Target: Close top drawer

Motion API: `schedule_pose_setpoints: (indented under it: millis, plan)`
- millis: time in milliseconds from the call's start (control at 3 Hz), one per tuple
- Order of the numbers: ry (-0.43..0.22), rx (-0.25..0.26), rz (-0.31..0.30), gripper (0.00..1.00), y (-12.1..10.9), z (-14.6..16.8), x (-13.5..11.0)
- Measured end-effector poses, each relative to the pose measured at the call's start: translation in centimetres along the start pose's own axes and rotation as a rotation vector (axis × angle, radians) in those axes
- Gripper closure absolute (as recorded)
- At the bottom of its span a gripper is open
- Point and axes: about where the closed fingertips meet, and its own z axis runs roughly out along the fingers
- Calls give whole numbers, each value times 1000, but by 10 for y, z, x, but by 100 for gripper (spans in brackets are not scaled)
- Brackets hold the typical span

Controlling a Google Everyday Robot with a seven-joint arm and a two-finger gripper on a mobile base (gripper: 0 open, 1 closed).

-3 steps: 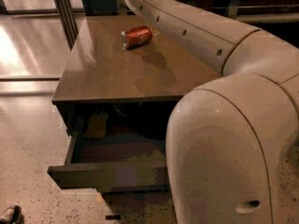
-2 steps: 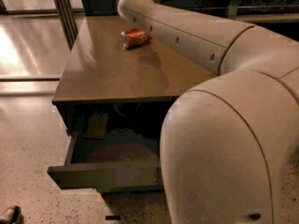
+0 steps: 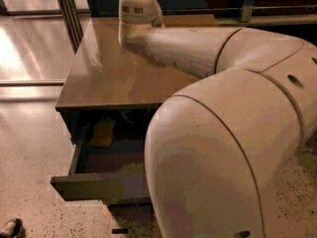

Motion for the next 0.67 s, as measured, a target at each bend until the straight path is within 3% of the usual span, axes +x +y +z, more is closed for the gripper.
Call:
schedule_pose_setpoints:
  millis: [667]
  plan:
    - [23, 44, 14, 0, -11, 2, 10]
